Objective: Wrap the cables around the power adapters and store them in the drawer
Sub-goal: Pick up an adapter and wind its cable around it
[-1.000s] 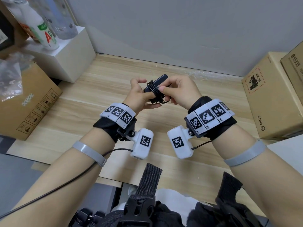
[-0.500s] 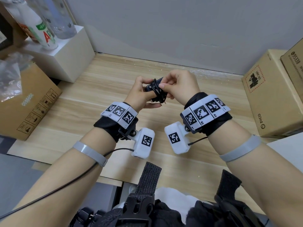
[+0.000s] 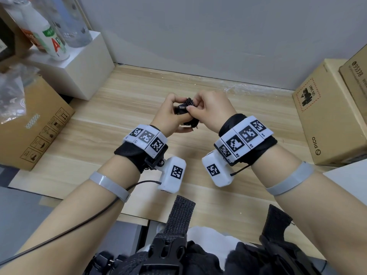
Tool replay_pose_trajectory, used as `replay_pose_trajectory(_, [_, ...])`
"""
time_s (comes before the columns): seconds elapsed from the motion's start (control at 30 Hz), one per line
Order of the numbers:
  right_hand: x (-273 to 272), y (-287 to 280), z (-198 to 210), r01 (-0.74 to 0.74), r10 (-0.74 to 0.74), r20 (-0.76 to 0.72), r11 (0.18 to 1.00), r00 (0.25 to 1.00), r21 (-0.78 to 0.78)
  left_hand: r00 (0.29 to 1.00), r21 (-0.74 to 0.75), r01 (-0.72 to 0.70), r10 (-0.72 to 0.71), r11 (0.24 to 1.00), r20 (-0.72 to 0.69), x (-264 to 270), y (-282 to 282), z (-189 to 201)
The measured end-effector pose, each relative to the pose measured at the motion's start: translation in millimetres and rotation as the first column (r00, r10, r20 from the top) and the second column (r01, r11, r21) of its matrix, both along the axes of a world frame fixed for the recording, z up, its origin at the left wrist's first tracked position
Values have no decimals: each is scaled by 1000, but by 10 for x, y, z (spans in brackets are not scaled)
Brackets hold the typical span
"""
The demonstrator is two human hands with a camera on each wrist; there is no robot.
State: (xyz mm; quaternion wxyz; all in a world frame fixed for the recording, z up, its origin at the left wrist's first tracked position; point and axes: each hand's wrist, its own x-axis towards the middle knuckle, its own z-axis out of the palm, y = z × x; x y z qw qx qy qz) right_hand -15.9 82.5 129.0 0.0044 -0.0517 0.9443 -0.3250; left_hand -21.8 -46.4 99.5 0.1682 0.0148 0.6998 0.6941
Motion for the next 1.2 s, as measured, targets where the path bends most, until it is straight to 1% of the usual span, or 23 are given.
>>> replay_pose_trajectory(0.07, [15, -1, 4, -16, 16, 0, 999, 1000, -40, 1000, -6, 6, -6, 1000, -4, -4, -3, -1])
replay_pose_trajectory(0.13, [32, 0, 3, -66, 66, -3, 998, 998, -25, 1000, -23, 20, -20, 1000, -6, -3, -15, -2])
replay_pose_trajectory(0.27, [61, -24, 4, -151, 157, -16, 972, 987, 180, 999, -48, 49, -49, 998, 0, -3, -21, -17])
replay_pose_trajectory(0.43, [80, -82, 53, -200, 217, -2, 903, 976, 380, 997, -53, 54, -51, 997, 50, -18, -40, -41])
replay_pose_trajectory(0.57, [92, -106, 90, -173, 230, -35, 818, 973, 549, 993, -45, 64, -59, 997, 102, -14, -67, -67])
replay_pose_trajectory(0.63, [82, -88, 98, -150, 227, -61, 797, 972, 586, 988, -28, 87, -83, 996, 130, -10, -95, -68])
replay_pose_trajectory(0.7, [64, -51, 99, -129, 231, -107, 808, 967, 574, 977, 1, 135, -133, 991, 168, -2, -117, -66])
replay_pose_trajectory(0.77, [55, -36, 73, -154, 265, -138, 833, 954, 531, 966, -12, 178, -172, 984, 193, 4, -126, -67])
replay_pose_trajectory(0.83, [78, -47, 25, -210, 305, -152, 870, 940, 446, 961, -32, 199, -188, 980, 204, -7, -123, -76])
replay_pose_trajectory(0.9, [114, -51, -15, -228, 305, -182, 908, 935, 352, 956, -33, 223, -211, 974, 206, -17, -124, -87])
replay_pose_trajectory(1.03, [134, -15, 1, -130, 184, -208, 960, 961, 248, 957, 71, 234, -243, 969, 158, 21, -122, -111])
replay_pose_trajectory(1.2, [133, -19, -1, -50, 84, -218, 987, 972, 153, 968, 216, 195, -223, 957, 115, 68, -73, -130])
